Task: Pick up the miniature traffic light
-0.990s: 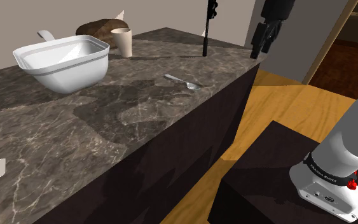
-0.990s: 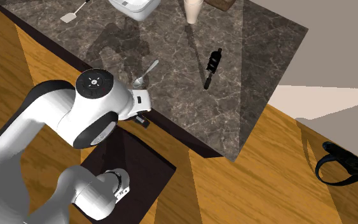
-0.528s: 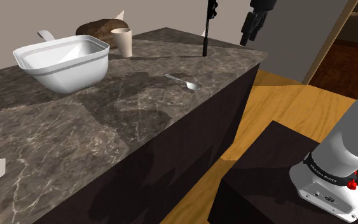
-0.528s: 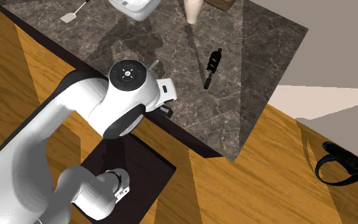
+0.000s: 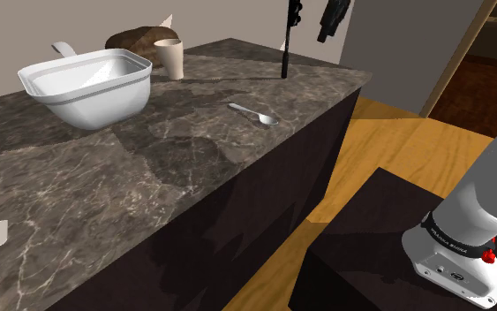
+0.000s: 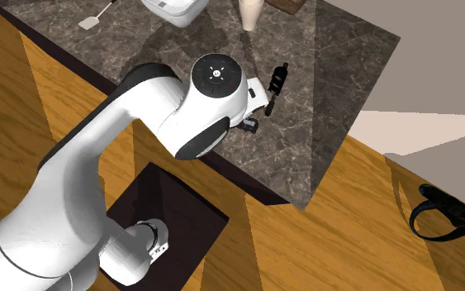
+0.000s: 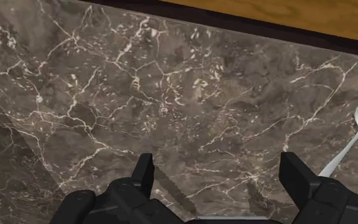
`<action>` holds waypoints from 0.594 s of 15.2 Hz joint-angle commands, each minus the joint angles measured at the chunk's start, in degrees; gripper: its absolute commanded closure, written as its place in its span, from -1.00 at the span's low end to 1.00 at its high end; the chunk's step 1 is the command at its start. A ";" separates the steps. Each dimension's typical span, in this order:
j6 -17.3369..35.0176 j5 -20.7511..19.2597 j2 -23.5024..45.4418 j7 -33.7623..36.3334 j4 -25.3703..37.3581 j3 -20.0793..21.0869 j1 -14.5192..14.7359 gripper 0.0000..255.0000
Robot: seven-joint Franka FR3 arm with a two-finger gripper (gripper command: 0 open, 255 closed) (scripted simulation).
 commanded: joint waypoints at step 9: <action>-2.13 7.71 19.73 -14.04 26.70 -4.42 -0.98 -1.00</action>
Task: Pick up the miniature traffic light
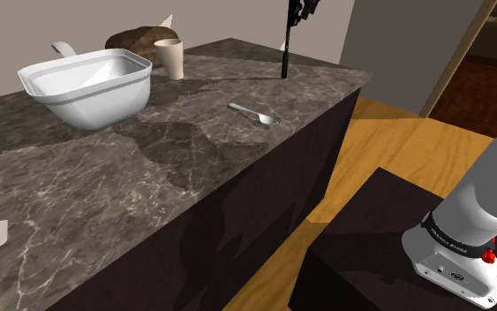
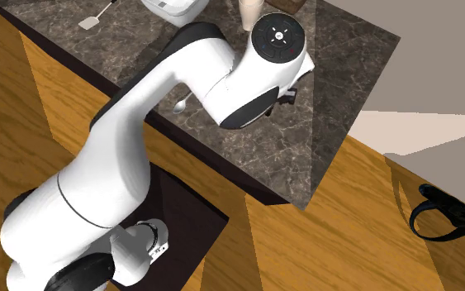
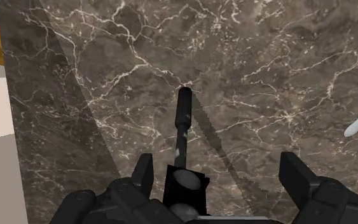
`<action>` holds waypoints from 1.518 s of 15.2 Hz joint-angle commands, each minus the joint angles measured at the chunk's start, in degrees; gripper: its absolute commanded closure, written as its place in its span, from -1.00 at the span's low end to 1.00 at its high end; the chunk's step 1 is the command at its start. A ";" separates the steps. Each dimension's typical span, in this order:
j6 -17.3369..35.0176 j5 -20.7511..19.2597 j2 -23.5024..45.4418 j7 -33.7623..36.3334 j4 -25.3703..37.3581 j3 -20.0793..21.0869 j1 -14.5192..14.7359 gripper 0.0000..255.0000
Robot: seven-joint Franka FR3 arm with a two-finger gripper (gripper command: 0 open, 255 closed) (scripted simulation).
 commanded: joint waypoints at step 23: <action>3.41 2.86 5.07 -4.50 3.02 -0.32 -0.83 1.00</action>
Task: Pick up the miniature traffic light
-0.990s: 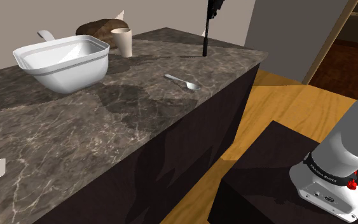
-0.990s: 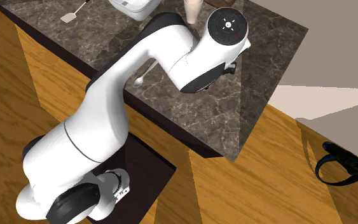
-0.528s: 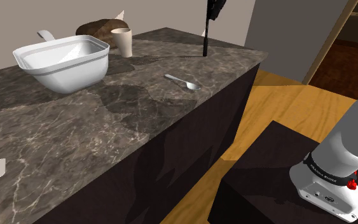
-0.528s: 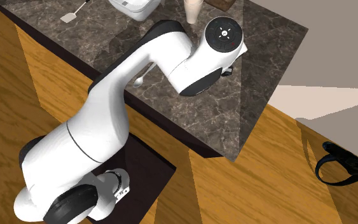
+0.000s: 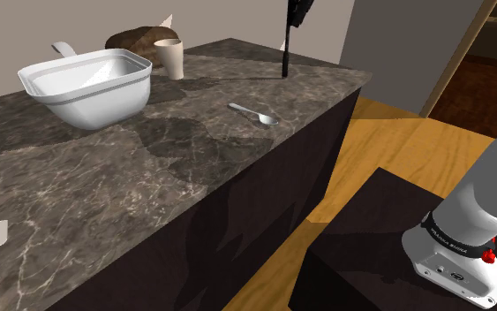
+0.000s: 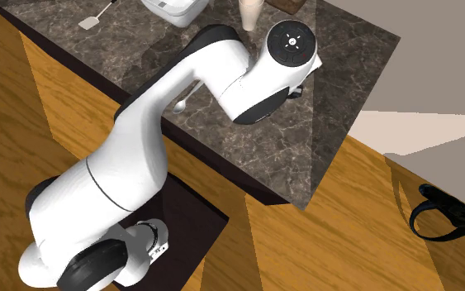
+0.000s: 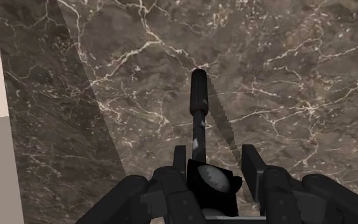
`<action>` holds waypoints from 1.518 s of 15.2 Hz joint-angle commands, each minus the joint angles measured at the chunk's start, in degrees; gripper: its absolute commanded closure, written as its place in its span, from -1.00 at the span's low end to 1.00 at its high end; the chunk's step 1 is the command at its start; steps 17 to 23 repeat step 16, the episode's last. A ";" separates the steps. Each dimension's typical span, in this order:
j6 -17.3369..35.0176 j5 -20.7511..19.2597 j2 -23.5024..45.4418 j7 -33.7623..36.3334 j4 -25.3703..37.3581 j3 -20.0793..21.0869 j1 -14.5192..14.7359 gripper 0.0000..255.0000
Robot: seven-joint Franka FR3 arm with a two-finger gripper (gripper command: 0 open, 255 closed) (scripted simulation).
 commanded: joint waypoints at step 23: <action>-14.04 1.61 5.94 1.52 19.80 -0.52 -1.79 1.00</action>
